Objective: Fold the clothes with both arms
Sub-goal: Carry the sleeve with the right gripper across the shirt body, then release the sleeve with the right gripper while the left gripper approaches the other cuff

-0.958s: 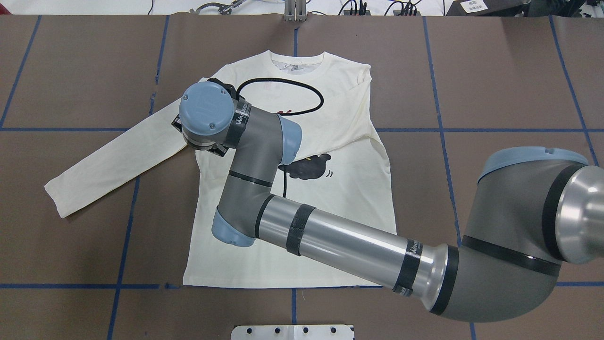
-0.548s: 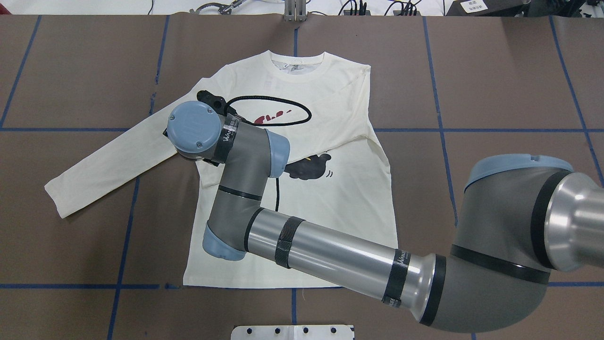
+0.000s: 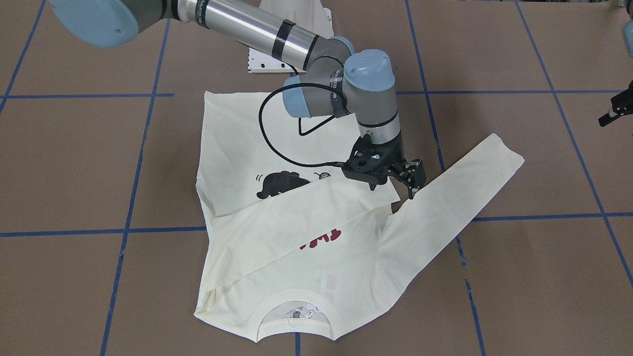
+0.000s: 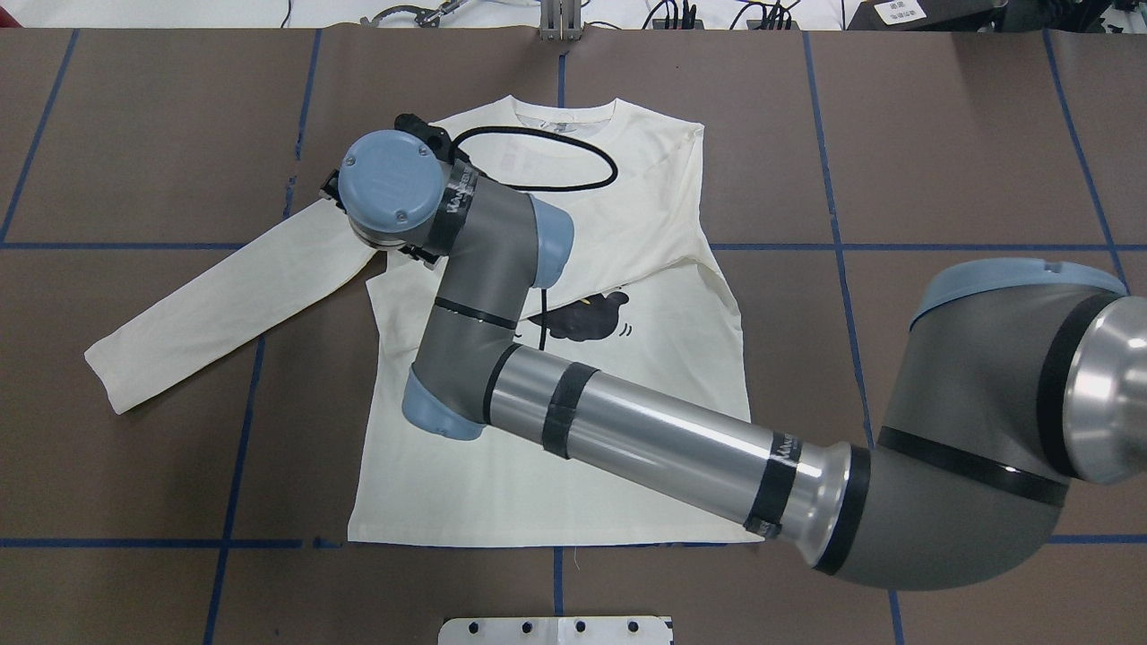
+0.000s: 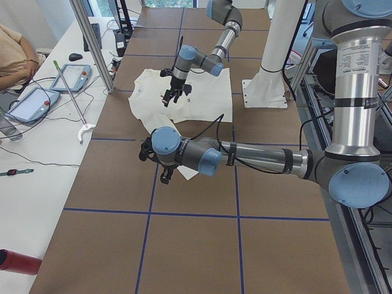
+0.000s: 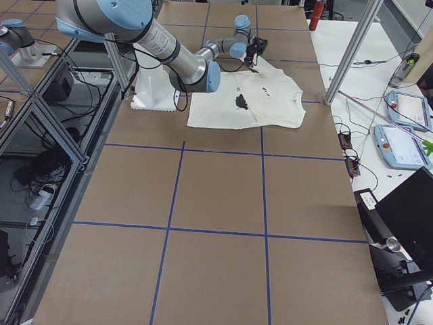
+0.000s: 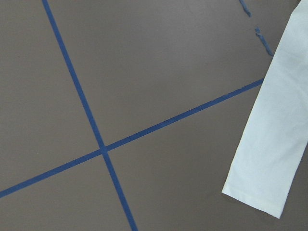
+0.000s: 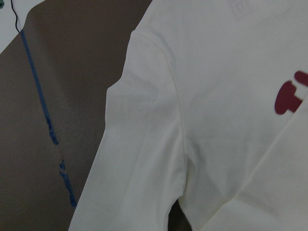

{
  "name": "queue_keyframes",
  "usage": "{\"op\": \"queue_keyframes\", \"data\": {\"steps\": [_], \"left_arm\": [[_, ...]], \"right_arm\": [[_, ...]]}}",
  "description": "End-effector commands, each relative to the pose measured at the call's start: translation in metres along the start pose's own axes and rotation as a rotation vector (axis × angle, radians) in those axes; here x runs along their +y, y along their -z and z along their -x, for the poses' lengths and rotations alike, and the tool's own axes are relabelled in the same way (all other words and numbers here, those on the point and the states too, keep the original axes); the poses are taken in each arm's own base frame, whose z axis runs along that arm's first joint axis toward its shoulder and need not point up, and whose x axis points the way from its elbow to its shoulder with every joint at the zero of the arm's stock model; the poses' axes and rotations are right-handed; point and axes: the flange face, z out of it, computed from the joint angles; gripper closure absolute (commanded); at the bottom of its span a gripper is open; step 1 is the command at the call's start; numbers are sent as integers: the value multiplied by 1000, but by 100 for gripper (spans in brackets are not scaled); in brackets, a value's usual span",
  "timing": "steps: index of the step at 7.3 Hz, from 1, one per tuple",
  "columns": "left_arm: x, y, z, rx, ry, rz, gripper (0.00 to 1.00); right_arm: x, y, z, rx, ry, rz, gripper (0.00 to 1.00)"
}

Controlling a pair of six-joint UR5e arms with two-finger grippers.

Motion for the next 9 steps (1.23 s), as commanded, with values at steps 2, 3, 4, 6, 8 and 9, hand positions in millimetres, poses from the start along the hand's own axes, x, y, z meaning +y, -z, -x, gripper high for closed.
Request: {"op": "queue_keyframes", "data": {"steps": [2, 3, 4, 6, 8, 9], "left_arm": [[11, -90, -12, -100, 118, 44, 0], [16, -113, -18, -85, 149, 47, 0], [26, -126, -16, -74, 162, 49, 0], [37, -145, -8, -74, 212, 82, 4], [37, -172, -33, -62, 193, 130, 8], [32, -177, -39, -57, 181, 135, 11]], "right_arm": [[-166, 65, -162, 32, -75, 77, 1], [-224, 117, -226, 35, -31, 133, 0], [-263, 170, -299, 40, 86, 174, 0], [-298, 207, -339, 40, 110, 204, 0], [-299, 207, -346, 49, 104, 201, 0], [-299, 207, -349, 49, 104, 195, 0]]}}
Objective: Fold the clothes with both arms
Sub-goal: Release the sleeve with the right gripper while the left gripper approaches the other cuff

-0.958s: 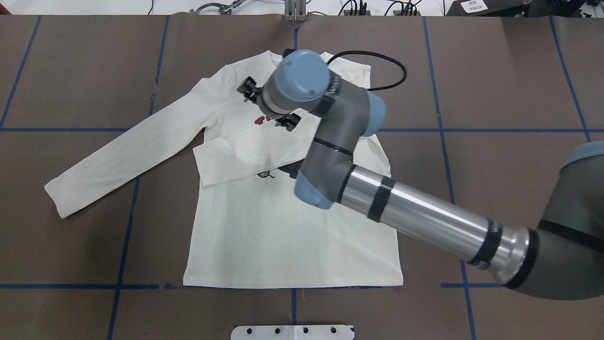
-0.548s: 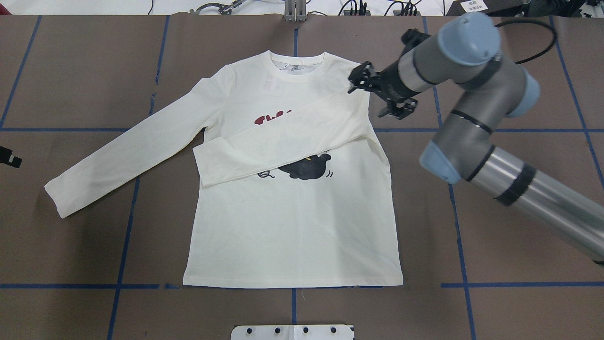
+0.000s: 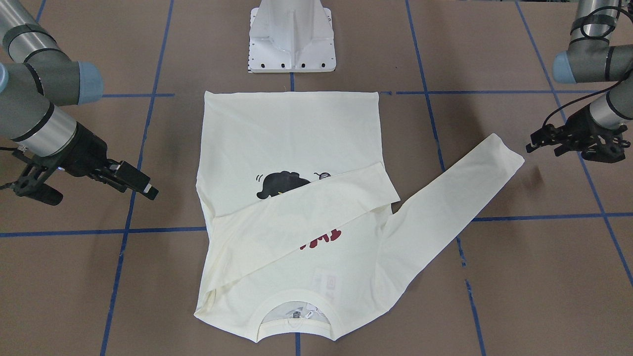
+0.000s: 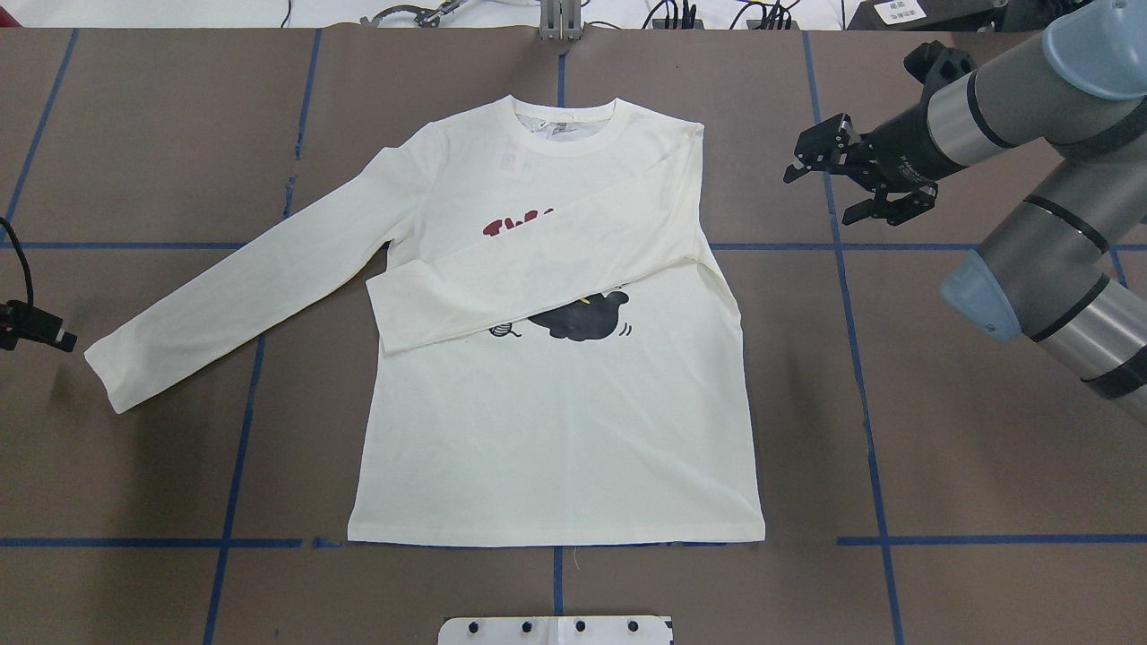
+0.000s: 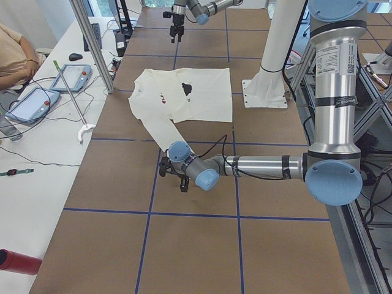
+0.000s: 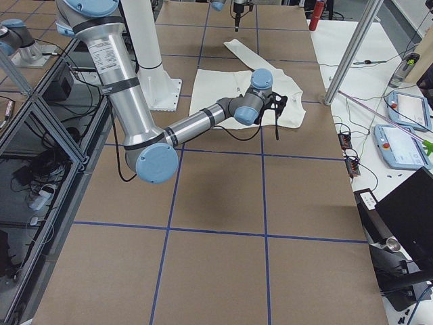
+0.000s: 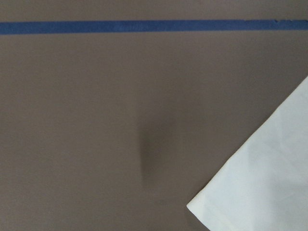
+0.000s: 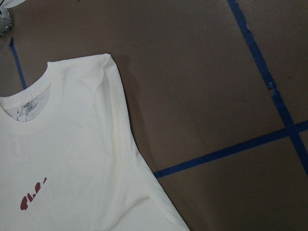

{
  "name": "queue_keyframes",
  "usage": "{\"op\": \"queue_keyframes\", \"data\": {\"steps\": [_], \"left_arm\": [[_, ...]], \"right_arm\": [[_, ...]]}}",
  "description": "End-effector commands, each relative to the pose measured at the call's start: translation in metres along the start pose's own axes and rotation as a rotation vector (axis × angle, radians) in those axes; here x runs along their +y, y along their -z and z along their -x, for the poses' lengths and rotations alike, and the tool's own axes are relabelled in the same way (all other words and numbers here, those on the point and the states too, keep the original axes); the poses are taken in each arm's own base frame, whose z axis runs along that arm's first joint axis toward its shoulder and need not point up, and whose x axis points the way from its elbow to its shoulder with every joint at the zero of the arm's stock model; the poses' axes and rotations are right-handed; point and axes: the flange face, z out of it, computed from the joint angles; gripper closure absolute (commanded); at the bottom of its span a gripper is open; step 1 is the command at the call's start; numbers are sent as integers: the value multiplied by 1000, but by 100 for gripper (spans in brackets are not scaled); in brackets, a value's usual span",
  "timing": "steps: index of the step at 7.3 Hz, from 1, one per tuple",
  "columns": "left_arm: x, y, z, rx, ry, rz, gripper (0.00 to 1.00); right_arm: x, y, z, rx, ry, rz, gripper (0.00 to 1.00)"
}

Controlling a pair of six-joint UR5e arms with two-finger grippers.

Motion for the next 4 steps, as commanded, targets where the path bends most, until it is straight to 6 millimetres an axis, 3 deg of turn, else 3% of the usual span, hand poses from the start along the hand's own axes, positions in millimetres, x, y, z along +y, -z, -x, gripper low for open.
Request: {"op": "queue_keyframes", "data": {"steps": [1, 4], "left_arm": [[-3, -15, -13, -1, -19, 22, 14], [-4, -34, -29, -15, -51, 41, 30]], "right_arm": [[0, 2, -5, 1, 0, -1, 0], [0, -1, -12, 12, -9, 1, 0]]}}
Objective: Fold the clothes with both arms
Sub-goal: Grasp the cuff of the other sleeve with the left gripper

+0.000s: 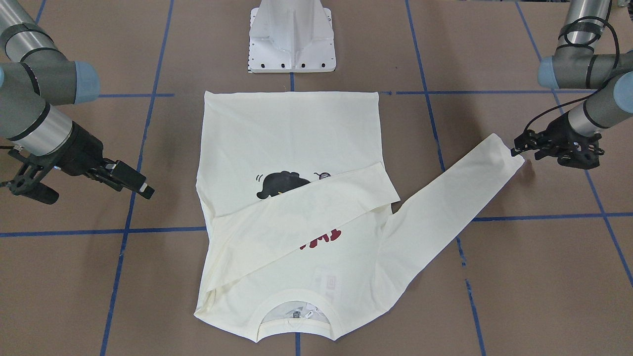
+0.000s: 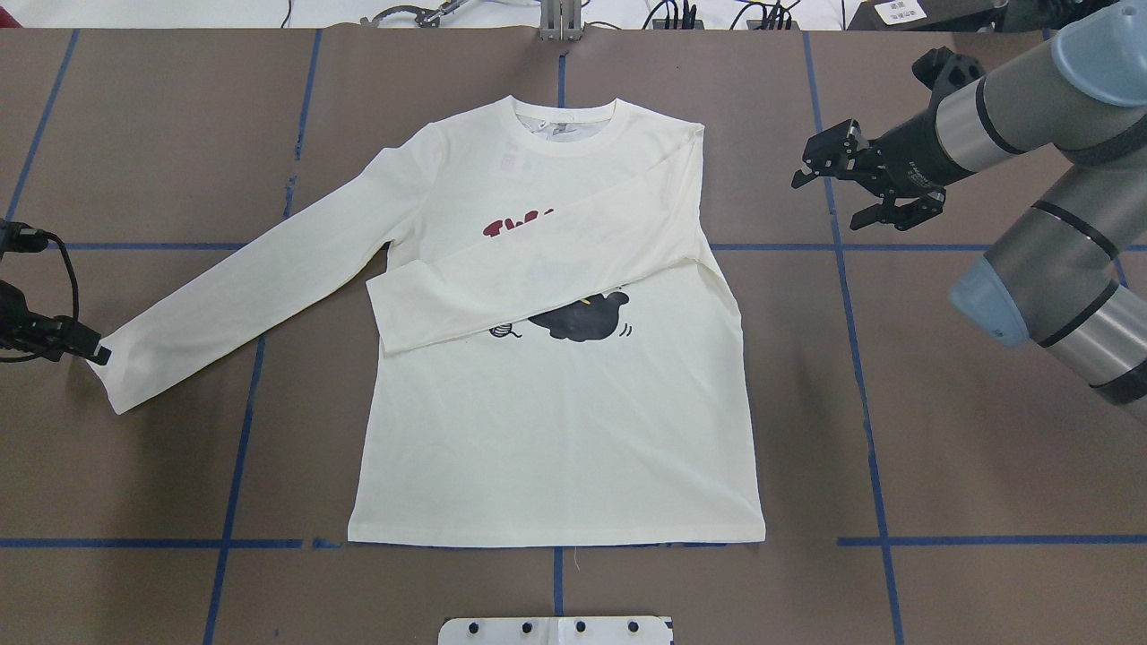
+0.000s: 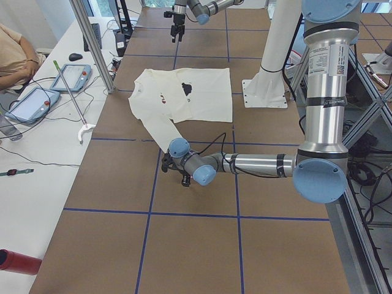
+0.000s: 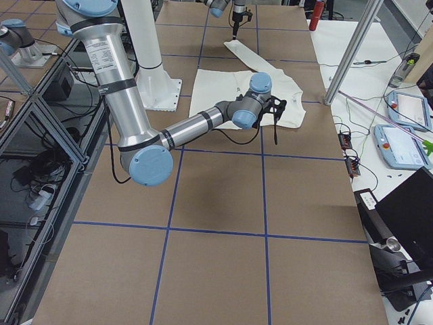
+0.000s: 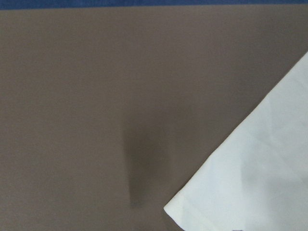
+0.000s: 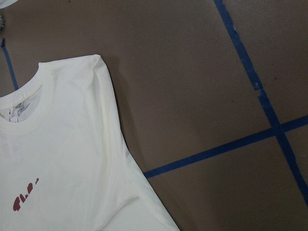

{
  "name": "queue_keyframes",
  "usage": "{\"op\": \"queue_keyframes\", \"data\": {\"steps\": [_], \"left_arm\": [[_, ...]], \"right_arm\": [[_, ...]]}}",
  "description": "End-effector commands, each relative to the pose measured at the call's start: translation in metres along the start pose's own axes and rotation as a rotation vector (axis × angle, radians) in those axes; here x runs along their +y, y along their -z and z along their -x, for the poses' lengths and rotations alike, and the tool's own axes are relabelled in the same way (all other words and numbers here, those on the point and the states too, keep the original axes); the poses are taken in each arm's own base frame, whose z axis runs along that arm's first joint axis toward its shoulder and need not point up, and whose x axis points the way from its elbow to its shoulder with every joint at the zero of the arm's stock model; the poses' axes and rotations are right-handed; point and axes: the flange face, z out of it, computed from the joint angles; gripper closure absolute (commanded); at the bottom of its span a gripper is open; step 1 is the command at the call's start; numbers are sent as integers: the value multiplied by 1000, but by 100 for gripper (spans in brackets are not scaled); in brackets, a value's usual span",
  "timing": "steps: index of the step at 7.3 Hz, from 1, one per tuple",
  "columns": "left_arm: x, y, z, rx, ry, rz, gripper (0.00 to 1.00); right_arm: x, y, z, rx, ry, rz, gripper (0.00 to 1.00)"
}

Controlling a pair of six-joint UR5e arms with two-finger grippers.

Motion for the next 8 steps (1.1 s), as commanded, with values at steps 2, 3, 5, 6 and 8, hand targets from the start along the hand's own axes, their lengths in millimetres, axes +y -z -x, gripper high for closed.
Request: {"op": "queue_keyframes", "data": {"steps": [2, 3, 5, 6, 8], "left_arm": [[-5, -14, -8, -4, -14, 18, 45], [-7, -13, -10, -2, -17, 15, 69], [-12, -4, -25, 20, -36, 3, 100], [-13, 7, -40, 33, -56, -14, 100], [-7, 16, -56, 102, -39, 16, 100]], "right_arm": [[0, 1, -5, 2, -2, -7, 0], [2, 3, -4, -1, 1, -7, 0], [3, 6, -2, -5, 2, -10, 0], [2, 5, -4, -4, 1, -12, 0], [3, 4, -6, -1, 0, -12, 0]]}}
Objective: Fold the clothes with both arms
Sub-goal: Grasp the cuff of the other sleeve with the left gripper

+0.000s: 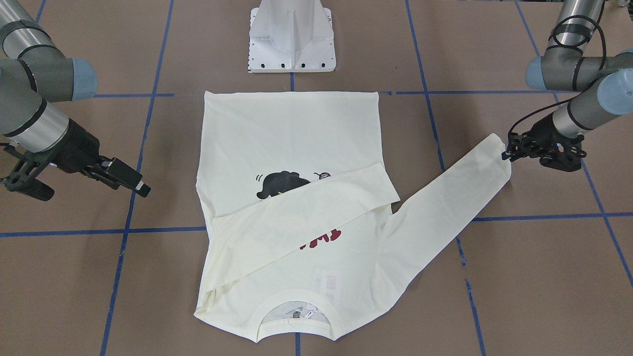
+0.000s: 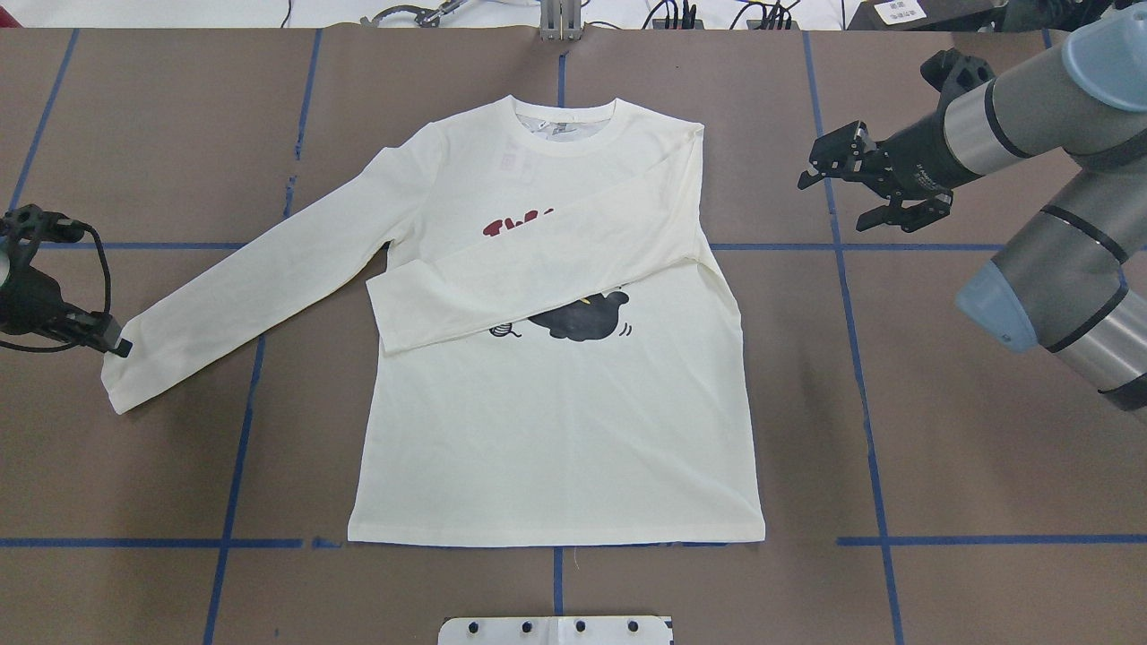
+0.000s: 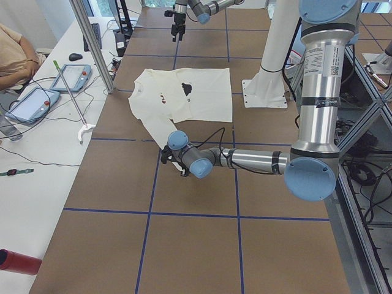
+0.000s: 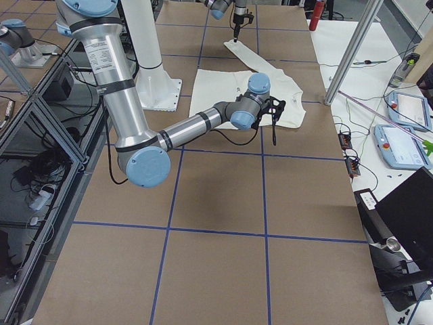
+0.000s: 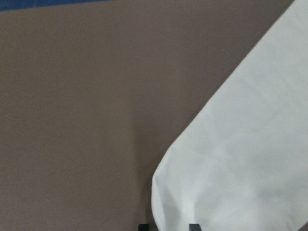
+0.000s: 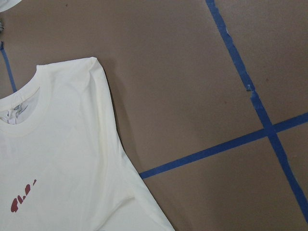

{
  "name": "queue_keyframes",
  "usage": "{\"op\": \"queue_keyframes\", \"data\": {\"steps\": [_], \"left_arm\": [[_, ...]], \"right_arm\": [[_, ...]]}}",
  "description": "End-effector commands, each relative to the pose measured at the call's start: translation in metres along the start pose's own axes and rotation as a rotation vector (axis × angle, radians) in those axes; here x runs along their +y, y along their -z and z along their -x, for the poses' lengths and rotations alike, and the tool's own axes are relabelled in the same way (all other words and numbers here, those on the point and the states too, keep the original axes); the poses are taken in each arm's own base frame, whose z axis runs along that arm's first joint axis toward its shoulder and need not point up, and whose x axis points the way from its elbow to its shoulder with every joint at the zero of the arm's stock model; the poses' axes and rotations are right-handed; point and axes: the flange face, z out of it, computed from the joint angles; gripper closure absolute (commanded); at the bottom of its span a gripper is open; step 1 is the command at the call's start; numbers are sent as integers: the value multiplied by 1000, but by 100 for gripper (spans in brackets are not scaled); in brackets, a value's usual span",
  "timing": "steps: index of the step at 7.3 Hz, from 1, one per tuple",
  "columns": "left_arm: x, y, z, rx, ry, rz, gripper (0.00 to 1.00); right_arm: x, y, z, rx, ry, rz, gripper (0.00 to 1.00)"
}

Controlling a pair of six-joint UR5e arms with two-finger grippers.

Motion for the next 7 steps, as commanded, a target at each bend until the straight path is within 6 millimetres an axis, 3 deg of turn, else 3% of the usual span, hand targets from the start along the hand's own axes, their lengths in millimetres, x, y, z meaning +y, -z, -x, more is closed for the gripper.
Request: {"op": "queue_keyframes", "data": {"steps": [1, 2, 3, 4, 5, 6, 7], "left_arm": [[4, 0, -4, 41, 62, 30, 100], [-1, 6, -15, 58, 130, 9, 100], [-24, 24, -59, 102, 145, -28, 100], [-68, 43, -132, 166, 210, -56, 100], [-109, 33, -230, 191, 270, -13, 100], [-158, 40, -314, 204, 352, 8, 100], [-175, 48, -374, 241, 369, 17, 100]], "right_arm": [[-1, -1, -1, 4, 1, -15, 0], [-2, -3, 1, 5, 3, -40, 0], [0, 1, 8, -8, 14, -37, 0], [-3, 10, 7, -15, 10, -41, 0], [-14, 20, 1, -14, -5, -62, 0], [-19, 25, -22, 2, -20, -73, 0], [-11, 37, -56, 23, 5, -75, 0]]}}
